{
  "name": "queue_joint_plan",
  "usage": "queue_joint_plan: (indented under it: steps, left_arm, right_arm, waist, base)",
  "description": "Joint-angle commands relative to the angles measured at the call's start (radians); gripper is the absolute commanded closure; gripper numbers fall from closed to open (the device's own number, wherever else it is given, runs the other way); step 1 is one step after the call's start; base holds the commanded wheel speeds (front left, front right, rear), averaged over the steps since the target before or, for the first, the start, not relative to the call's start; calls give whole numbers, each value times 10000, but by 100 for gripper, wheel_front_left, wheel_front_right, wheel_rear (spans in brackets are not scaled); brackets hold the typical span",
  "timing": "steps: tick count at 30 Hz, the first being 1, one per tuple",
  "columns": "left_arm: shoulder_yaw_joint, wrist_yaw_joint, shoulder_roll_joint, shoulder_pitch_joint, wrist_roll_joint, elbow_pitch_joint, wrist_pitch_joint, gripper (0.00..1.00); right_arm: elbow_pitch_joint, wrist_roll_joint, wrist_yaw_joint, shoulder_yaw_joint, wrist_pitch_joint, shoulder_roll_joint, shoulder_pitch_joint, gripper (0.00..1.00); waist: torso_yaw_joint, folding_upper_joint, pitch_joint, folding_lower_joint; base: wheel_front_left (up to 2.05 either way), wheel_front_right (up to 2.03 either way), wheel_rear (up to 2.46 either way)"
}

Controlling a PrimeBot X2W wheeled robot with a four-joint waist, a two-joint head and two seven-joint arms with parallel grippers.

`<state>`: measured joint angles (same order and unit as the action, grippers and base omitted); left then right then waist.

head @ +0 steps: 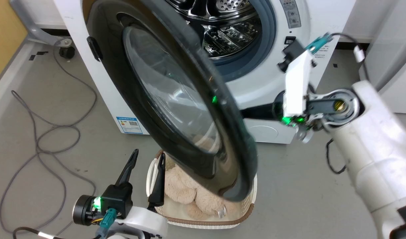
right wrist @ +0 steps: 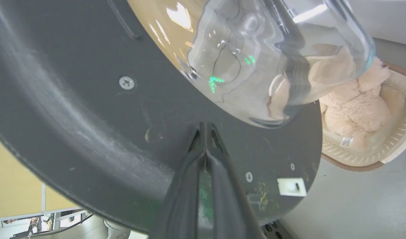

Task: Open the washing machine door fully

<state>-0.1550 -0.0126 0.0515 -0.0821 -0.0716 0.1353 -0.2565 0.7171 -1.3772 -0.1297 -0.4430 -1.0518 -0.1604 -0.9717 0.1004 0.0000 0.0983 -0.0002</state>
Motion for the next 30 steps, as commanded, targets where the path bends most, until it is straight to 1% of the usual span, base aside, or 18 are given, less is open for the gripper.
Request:
queue_joint_plan:
  steps: [1, 8, 12, 14, 17, 18, 19, 20, 21, 24, 30]
  left_arm:
    - [49, -40, 66, 107, 59, 54, -53, 0]
    - [205, -42, 106, 164, 57, 182, -53, 0]
    - [267, -28, 101, 168, 58, 212, -53, 0]
    - [289, -24, 96, 167, 45, 230, -53, 0]
    - [317, -18, 86, 178, 17, 266, -53, 0]
    - [332, -13, 83, 184, 5, 275, -53, 0]
    - [363, -1, 76, 224, -21, 307, -53, 0]
    - [374, 2, 73, 245, -33, 325, -53, 0]
    - [374, 2, 73, 245, -33, 325, -53, 0]
    - [420, 10, 64, 329, -71, 380, -53, 0]
    - [513, -7, 58, 471, -84, 523, -53, 0]
  right_arm:
    - [-169, -89, -10, -6, -46, 156, 316, 100]
    - [-867, -175, -10, 70, -128, 397, 932, 100]
    - [-1236, -257, -10, 256, 42, 492, 1368, 100]
    - [-1488, -212, -10, 370, 334, 506, 1626, 100]
    - [-1960, -10, -10, 753, 1476, 512, 2157, 100]
    - [-2161, 59, -10, 960, 2041, 520, 2366, 95]
    - [-2451, -5, -10, 1343, 2919, 585, 2874, 51]
    - [-2572, -17, -10, 1533, 3351, 600, 3150, 0]
    - [-2572, -17, -10, 1533, 3351, 600, 3150, 0]
    - [-2885, -85, -10, 2067, 4553, 648, 4048, 0]
    - [-3897, 81, -10, 3020, 7157, 629, 6001, 0]
  waist:
    - [23, 0, -31, 2]
    - [46, 0, -52, 2]
    - [40, 0, -65, 2]
    - [23, 0, -77, 2]
    - [-9, 0, -119, 2]
    - [-29, 0, -126, 2]
    - [-77, 0, -186, 2]
    - [-98, 0, -205, 2]
    - [-98, 0, -205, 2]
    - [-192, 0, -298, 2]
    - [-323, 0, -485, 2]
  base:
    - [0, 0, 0]
    - [0, 0, 0]
    - [0, 0, 0]
    - [0, 0, 0]
    - [0, 0, 0]
    - [0, 0, 0]
    - [0, 0, 0]
    - [0, 0, 0]
    - [0, 0, 0]
    - [0, 0, 0]
    - [0, 0, 0]
